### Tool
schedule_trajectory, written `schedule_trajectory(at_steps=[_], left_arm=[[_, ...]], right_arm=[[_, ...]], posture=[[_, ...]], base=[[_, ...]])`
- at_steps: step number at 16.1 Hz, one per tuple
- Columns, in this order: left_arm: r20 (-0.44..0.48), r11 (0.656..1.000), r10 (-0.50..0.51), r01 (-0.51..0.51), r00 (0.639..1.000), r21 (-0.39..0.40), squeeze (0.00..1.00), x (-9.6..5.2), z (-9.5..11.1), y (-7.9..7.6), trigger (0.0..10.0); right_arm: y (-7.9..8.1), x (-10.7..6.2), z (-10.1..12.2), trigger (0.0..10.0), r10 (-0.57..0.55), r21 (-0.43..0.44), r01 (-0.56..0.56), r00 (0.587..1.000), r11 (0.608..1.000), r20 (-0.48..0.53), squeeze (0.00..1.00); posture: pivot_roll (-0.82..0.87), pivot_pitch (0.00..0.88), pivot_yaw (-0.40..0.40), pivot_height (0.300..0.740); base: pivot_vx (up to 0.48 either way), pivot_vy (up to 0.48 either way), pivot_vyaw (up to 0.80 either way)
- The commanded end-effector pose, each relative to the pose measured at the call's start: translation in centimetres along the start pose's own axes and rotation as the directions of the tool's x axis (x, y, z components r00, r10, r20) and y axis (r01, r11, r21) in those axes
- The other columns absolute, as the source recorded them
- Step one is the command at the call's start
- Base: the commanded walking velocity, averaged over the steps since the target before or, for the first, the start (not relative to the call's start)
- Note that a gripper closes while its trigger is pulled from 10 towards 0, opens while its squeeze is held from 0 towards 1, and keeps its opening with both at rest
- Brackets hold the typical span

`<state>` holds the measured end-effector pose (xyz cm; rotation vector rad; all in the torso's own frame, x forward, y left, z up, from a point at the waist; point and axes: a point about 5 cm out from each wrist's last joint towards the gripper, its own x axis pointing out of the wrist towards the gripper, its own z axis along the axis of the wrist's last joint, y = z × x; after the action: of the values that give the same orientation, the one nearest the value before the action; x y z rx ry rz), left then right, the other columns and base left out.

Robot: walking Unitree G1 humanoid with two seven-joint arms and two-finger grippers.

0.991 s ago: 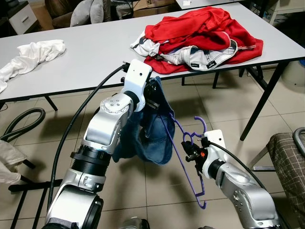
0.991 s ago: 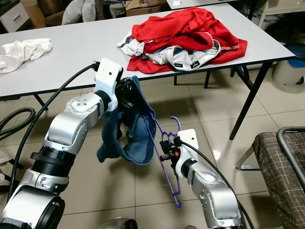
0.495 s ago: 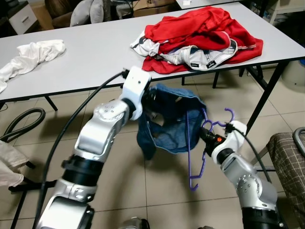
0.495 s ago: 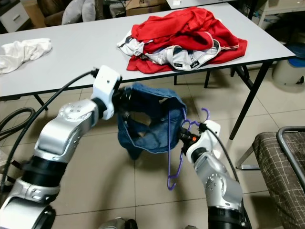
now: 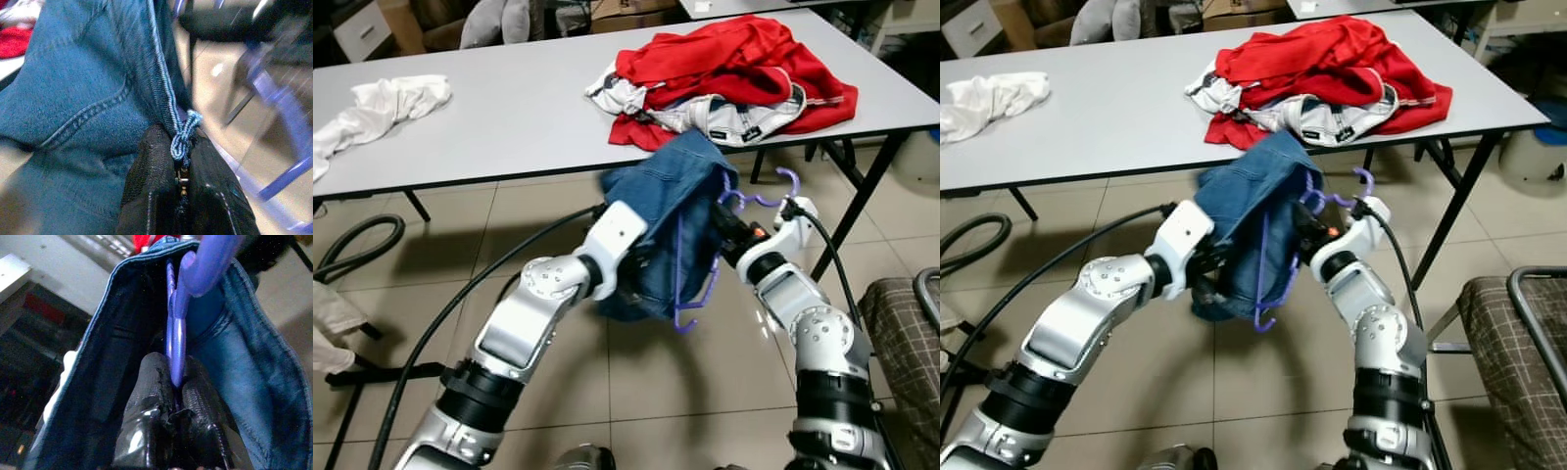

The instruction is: Hang hanger

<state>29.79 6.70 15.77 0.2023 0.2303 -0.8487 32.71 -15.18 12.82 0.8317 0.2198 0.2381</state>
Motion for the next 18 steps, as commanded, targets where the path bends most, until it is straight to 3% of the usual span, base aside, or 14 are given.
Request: schedule_trajectory(at_steps=[1, 5, 7, 9, 10, 12, 13, 15, 18], left_arm=[[0.088, 0.995, -0.076, 0.082, 0.993, -0.066, 0.00, -0.3, 1.7, -0.7, 0.0], [0.211, 0.943, -0.243, 0.282, 0.947, -0.177, 0.00, -0.6, 4.2, -3.0, 0.0], [0.192, 0.932, -0.293, 0.325, 0.937, -0.162, 0.00, -0.7, 4.2, -3.7, 0.0], [0.112, 0.933, -0.335, 0.346, 0.935, -0.099, 0.00, -0.9, 3.3, -4.1, 0.0], [0.019, 0.957, -0.290, 0.290, 0.957, -0.014, 0.00, -0.6, 1.9, -3.4, 0.0], [-0.037, 0.969, -0.242, 0.243, 0.970, 0.035, 0.00, -0.5, 1.1, -2.7, 0.0], [-0.093, 0.991, -0.095, 0.103, 0.991, 0.080, 0.00, -0.4, 0.2, 0.3, 0.0], [-0.061, 0.988, -0.130, 0.134, 0.990, 0.072, 0.00, -1.0, 1.2, 0.8, 0.0], [0.025, 0.969, -0.248, 0.247, 0.968, 0.032, 0.00, -1.5, 2.9, -0.3, 0.0]], right_arm=[[0.0, 0.5, 1.4, 10.0, -0.022, 0.035, 0.019, 0.998, 0.999, 0.066, 0.00], [0.0, 1.7, 2.1, 10.0, -0.062, 0.114, 0.050, 0.993, 0.992, 0.103, 0.00], [0.1, 2.0, 2.4, 10.0, -0.064, 0.130, 0.049, 0.991, 0.990, 0.115, 0.00], [0.1, 2.4, 2.9, 10.0, -0.066, 0.165, 0.044, 0.989, 0.985, 0.131, 0.00], [0.3, 2.5, 3.2, 10.0, -0.055, 0.184, 0.029, 0.989, 0.983, 0.139, 0.00], [0.4, 2.5, 3.3, 10.0, -0.046, 0.197, 0.017, 0.989, 0.980, 0.141, 0.00], [0.2, 2.3, 3.5, 10.0, -0.037, 0.188, 0.010, 0.990, 0.982, 0.138, 0.00], [-0.3, 2.1, 3.6, 10.0, -0.052, 0.180, 0.026, 0.989, 0.983, 0.139, 0.00], [-0.6, 2.1, 3.6, 10.0, -0.064, 0.165, 0.042, 0.989, 0.985, 0.135, 0.00]], posture=[[0.00, 0.051, 0.077, 0.740], [0.00, 0.050, 0.074, 0.740], [0.01, 0.051, 0.076, 0.740], [0.01, 0.051, 0.080, 0.740], [0.01, 0.052, 0.082, 0.740], [0.01, 0.053, 0.085, 0.740], [0.00, 0.053, 0.088, 0.740], [0.00, 0.053, 0.088, 0.740], [0.01, 0.053, 0.088, 0.740]], base=[[0.000, 0.000, 0.00], [0.000, 0.000, 0.00], [0.000, 0.000, 0.00], [0.000, 0.000, 0.00], [0.000, 0.000, 0.00], [0.000, 0.000, 0.00], [0.000, 0.000, 0.00], [0.000, 0.000, 0.00], [0.000, 0.000, 0.00]])
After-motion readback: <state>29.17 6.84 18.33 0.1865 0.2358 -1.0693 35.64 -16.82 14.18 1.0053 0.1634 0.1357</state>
